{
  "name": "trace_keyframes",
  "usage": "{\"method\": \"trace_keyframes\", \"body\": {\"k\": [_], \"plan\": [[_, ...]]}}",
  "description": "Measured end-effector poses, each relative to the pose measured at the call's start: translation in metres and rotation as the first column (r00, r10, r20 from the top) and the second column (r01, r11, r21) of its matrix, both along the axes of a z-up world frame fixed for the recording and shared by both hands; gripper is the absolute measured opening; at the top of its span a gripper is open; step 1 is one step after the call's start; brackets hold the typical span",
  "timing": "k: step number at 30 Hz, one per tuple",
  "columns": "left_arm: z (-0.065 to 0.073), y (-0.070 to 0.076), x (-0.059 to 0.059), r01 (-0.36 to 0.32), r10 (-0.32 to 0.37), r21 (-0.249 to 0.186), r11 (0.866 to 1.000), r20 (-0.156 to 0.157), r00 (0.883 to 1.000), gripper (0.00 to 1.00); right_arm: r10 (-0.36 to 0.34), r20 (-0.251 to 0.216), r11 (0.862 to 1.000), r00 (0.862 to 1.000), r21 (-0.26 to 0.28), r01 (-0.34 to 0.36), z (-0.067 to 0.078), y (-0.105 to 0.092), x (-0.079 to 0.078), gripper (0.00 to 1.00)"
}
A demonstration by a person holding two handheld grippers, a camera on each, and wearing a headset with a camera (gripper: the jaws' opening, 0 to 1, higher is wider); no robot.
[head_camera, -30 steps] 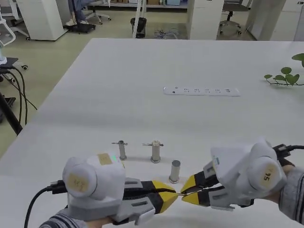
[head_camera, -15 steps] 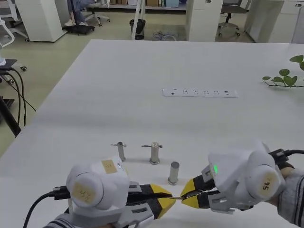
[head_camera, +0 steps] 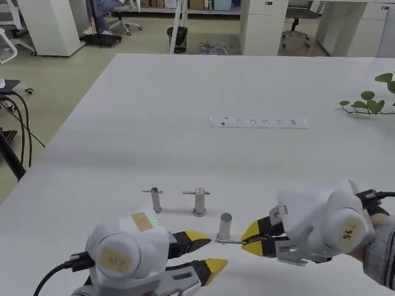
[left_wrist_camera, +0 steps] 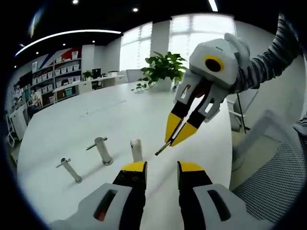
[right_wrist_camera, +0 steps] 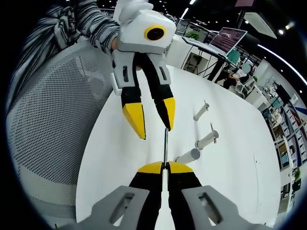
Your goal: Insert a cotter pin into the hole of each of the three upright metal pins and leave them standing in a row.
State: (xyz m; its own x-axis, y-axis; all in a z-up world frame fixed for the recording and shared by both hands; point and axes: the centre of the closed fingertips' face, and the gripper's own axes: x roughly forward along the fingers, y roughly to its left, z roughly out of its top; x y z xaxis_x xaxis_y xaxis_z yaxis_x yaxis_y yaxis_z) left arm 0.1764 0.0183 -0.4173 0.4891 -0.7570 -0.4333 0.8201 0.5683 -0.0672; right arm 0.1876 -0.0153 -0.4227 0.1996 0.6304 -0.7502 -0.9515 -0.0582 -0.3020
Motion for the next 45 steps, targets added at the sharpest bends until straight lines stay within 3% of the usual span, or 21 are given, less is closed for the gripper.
{"method": "trace_keyframes", "body": {"k": [9, 20, 31, 40, 45], "plan": [[-0.004, 0.005, 0.023, -0.118, 0.118, 0.017, 0.993, 0.034, 0.992, 0.29, -0.05, 0.013, 0.999, 0.999, -0.009, 0.051, -0.003, -0.011, 0.018, 0.0], [-0.016, 0.0, 0.044, -0.214, 0.214, 0.024, 0.976, 0.019, 0.977, 0.3, -0.091, 0.026, 0.993, 0.996, -0.068, 0.092, -0.018, -0.028, 0.037, 0.0], [-0.035, -0.011, 0.057, -0.228, 0.227, 0.063, 0.972, 0.019, 0.974, 0.29, -0.118, 0.026, 0.988, 0.993, -0.099, 0.12, -0.031, -0.034, 0.052, 0.0], [-0.047, -0.02, 0.069, -0.253, 0.255, 0.061, 0.965, -0.015, 0.967, 0.24, -0.102, 0.015, 0.991, 0.995, -0.091, 0.103, -0.032, -0.031, 0.051, 0.0], [-0.053, -0.023, 0.071, -0.247, 0.249, 0.084, 0.965, -0.013, 0.968, 0.21, -0.096, 0.021, 0.991, 0.995, -0.091, 0.097, -0.031, -0.031, 0.051, 0.0]]}}
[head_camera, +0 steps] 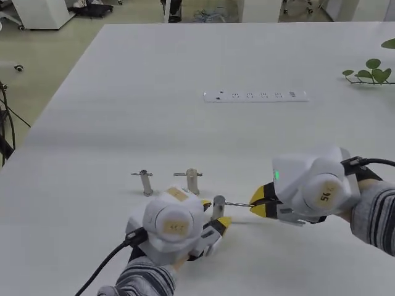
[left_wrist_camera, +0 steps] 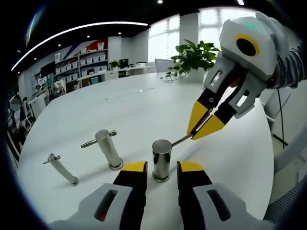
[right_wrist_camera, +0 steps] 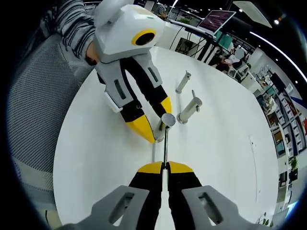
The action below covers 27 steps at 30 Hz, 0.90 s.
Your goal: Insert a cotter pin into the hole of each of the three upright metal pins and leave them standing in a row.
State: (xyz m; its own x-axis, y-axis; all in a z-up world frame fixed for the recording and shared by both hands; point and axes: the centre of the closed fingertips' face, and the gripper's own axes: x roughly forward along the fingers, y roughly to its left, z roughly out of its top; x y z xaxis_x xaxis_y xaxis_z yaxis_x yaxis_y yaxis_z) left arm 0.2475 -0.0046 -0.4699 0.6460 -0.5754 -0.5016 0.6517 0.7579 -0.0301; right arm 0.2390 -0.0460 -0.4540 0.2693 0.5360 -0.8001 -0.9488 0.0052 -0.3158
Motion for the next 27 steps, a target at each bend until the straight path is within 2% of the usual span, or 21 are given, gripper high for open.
{"method": "trace_keyframes", "body": {"k": [5, 9, 14, 22, 27], "plan": [[-0.005, 0.0001, 0.004, -0.014, 0.014, 0.0, 1.0, -0.015, 1.0, 0.17, 0.008, 0.004, 1.0, 1.0, -0.007, -0.008, 0.0003, 0.0004, 0.0001, 0.0], [-0.0039, -0.0024, 0.0071, -0.031, 0.03, -0.04, 0.999, -0.031, 0.999, 0.13, 0.01, 0.006, 1.0, 1.0, -0.009, -0.009, 0.0012, 0.0015, 0.0008, 0.0], [-0.0076, -0.0039, 0.0061, -0.027, 0.025, -0.038, 0.999, -0.043, 0.999, 0.11, 0.015, 0.011, 1.0, 1.0, -0.012, -0.015, 0.0012, 0.0046, 0.0018, 0.0], [-0.009, -0.0033, 0.0052, -0.021, 0.019, -0.037, 0.999, -0.045, 0.999, 0.11, 0.047, 0.033, 0.998, 0.998, -0.044, -0.045, 0.0016, 0.0084, 0.0035, 0.0], [-0.0098, -0.0033, 0.0052, -0.021, 0.02, -0.039, 0.999, -0.042, 0.999, 0.1, 0.053, 0.033, 0.998, 0.998, -0.043, -0.052, 0.004, 0.0092, 0.0025, 0.0]]}}
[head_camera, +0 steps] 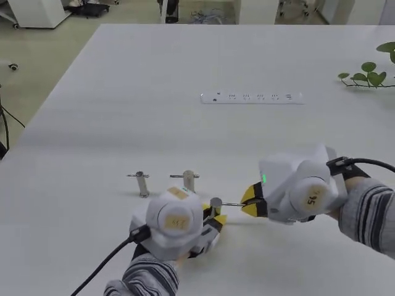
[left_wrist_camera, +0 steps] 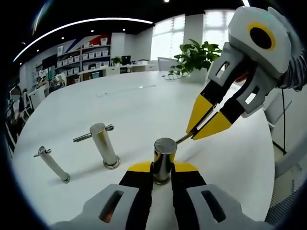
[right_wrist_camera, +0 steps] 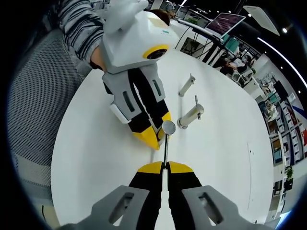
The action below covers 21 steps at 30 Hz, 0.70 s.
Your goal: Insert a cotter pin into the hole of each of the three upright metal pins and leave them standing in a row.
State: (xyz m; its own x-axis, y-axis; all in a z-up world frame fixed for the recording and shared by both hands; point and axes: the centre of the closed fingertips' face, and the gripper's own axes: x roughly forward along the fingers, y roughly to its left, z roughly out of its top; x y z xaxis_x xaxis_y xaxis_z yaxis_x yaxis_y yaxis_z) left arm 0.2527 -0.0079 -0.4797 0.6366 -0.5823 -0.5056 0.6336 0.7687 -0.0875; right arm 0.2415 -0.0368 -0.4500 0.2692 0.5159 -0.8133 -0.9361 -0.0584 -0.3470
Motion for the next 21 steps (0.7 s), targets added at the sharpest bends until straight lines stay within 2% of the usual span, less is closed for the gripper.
{"method": "trace_keyframes", "body": {"k": [7, 12, 21], "plan": [[0.0, 0.0, 0.0, -0.001, 0.001, -0.004, 1.0, 0.005, 1.0, 0.1, 0.001, 0.005, 1.0, 1.0, 0.013, -0.001, 0.004, 0.005, -0.002, 0.0], [-0.001, 0.0, 0.001, -0.017, 0.017, -0.023, 1.0, 0.013, 1.0, 0.1, -0.012, 0.009, 1.0, 1.0, 0.023, 0.011, 0.003, 0.008, 0.0, 0.0], [-0.001, 0.0, 0.001, -0.018, 0.019, -0.019, 1.0, 0.022, 1.0, 0.1, -0.007, 0.008, 0.999, 1.0, 0.034, 0.006, 0.002, 0.019, -0.001, 0.0]]}}
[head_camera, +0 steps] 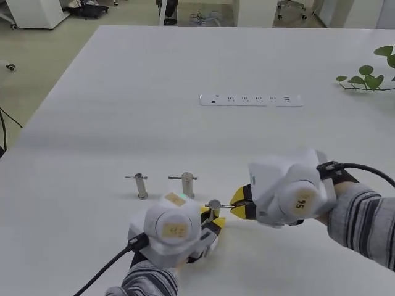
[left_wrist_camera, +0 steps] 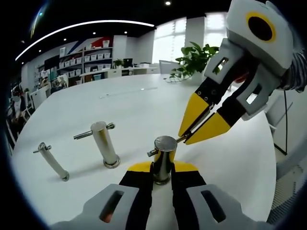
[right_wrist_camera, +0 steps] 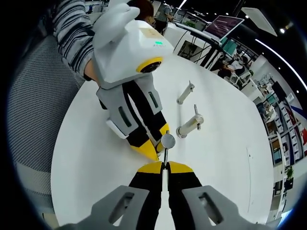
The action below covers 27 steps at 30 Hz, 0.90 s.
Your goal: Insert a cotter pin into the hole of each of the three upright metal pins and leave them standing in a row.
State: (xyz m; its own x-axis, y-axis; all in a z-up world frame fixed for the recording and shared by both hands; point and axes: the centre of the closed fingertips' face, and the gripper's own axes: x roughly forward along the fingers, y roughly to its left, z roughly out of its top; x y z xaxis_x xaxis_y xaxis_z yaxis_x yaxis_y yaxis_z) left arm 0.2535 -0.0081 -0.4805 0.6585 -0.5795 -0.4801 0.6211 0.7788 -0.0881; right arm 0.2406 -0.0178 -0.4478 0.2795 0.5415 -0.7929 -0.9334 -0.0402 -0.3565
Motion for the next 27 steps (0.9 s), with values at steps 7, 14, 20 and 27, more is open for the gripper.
{"method": "trace_keyframes", "body": {"k": [7, 14, 20, 27], "plan": [[-0.001, 0.0, 0.001, -0.03, 0.03, -0.006, 1.0, 0.001, 1.0, 0.1, -0.006, -0.003, 1.0, 1.0, 0.016, 0.006, 0.001, 0.008, 0.0, 0.0], [-0.002, 0.0, 0.001, -0.038, 0.038, -0.01, 0.999, -0.004, 0.999, 0.1, -0.002, 0.0, 1.0, 1.0, 0.03, 0.002, 0.002, 0.014, 0.0, 0.0], [-0.003, 0.0, 0.001, -0.045, 0.045, -0.009, 0.999, -0.006, 0.999, 0.1, 0.005, -0.001, 0.999, 1.0, 0.047, -0.005, 0.005, 0.015, -0.002, 0.01], [-0.003, 0.0, 0.001, -0.049, 0.049, -0.008, 0.999, -0.008, 0.999, 0.1, -0.008, -0.004, 0.999, 1.0, 0.05, 0.008, 0.009, 0.011, -0.002, 0.02]]}}
